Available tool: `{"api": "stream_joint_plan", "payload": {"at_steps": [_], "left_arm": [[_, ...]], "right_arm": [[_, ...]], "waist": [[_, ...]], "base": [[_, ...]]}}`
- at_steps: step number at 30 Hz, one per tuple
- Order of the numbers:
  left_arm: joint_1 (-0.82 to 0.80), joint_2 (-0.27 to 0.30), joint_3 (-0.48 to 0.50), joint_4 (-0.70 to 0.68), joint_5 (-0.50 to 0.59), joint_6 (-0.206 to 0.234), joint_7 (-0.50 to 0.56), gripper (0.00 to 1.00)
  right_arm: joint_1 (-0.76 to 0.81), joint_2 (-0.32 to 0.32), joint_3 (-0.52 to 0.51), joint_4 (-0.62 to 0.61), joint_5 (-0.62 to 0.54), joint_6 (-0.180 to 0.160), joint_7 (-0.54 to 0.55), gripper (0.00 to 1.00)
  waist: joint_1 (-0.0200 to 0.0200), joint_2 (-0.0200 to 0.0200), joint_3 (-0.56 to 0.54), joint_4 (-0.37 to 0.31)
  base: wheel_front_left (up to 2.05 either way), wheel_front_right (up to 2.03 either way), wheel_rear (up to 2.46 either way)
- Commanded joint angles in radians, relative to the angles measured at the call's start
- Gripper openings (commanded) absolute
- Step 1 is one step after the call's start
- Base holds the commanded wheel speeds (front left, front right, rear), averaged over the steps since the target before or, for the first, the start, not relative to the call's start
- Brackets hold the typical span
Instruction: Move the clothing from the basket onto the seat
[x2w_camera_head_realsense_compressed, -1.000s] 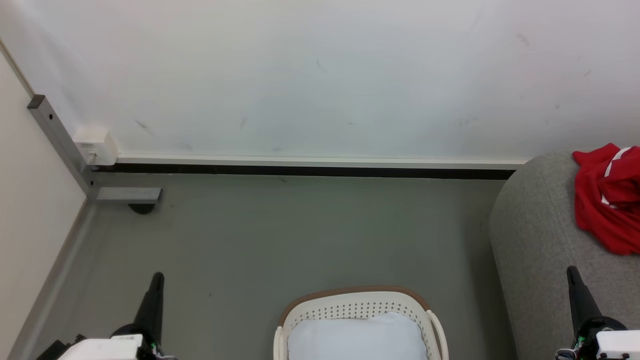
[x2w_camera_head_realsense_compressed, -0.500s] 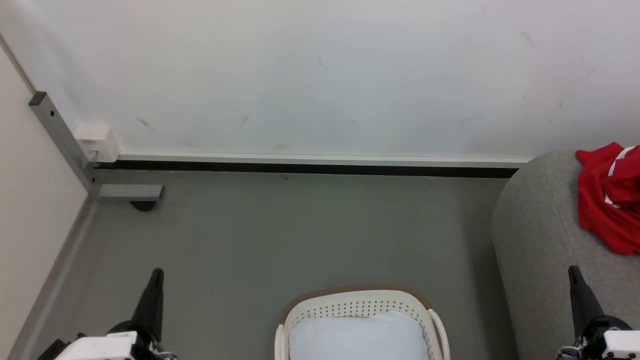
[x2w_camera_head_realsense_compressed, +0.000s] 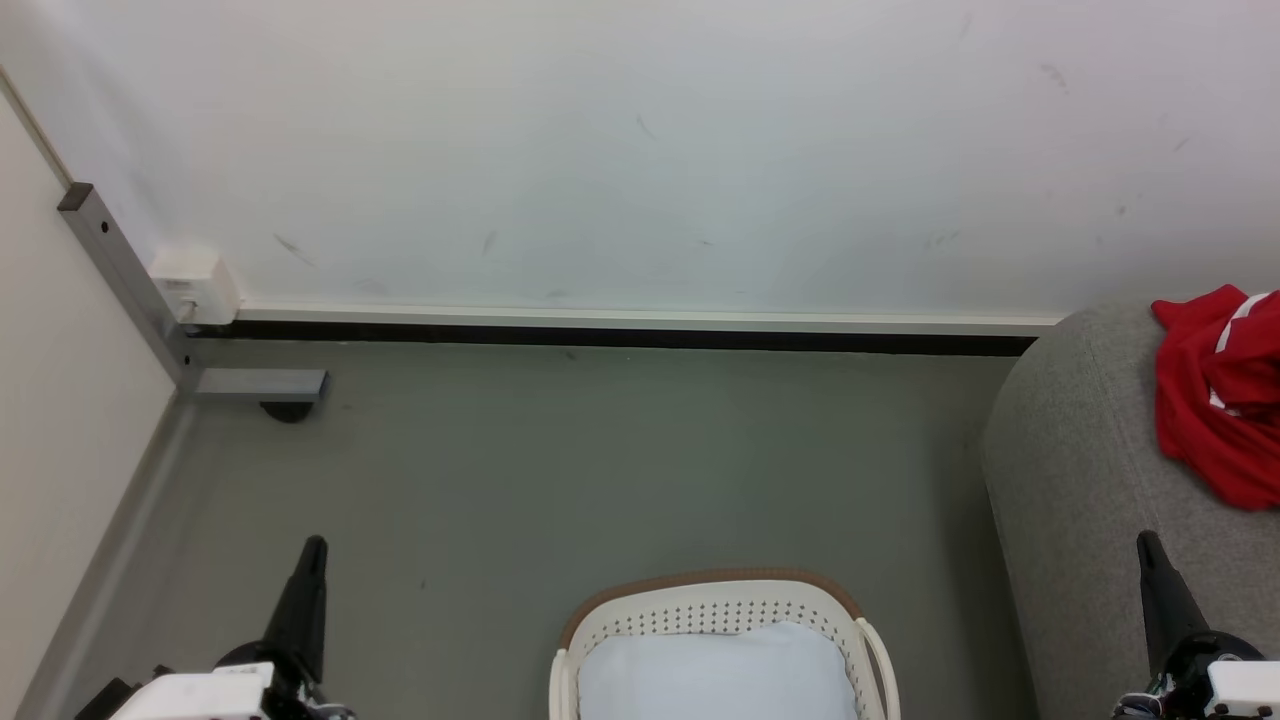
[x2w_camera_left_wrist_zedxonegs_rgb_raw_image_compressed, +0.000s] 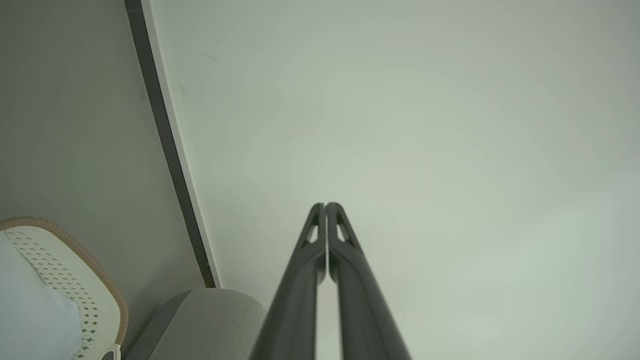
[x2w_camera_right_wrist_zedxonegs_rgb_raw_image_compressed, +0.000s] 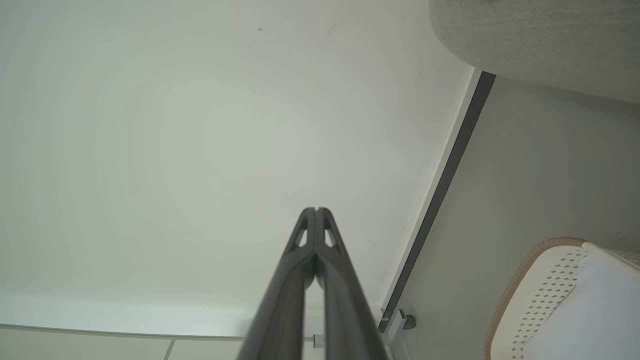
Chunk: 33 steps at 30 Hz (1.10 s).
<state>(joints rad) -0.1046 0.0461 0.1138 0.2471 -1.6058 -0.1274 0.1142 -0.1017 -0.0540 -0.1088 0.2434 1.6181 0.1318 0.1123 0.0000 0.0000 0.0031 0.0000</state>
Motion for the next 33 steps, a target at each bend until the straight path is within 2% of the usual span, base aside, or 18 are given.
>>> {"api": "stream_joint_plan", "payload": {"at_steps": [1,33], "left_arm": [[-0.009,0.008,0.002,-0.004,-0.013,-0.006,0.004,0.0],[-0.008,0.008,0.001,-0.004,-0.013,-0.006,0.004,0.0]], "right_arm": [[-0.012,0.001,-0.005,0.002,-0.003,-0.002,0.0,0.0],[-0.012,0.003,-0.007,0.002,-0.006,-0.002,0.003,0.0]], "waist": [[0.0,0.0,0.0,0.0],[0.0,0.0,0.0,0.0]], "base": [[0.0,0.0,0.0],[0.0,0.0,0.0]]}}
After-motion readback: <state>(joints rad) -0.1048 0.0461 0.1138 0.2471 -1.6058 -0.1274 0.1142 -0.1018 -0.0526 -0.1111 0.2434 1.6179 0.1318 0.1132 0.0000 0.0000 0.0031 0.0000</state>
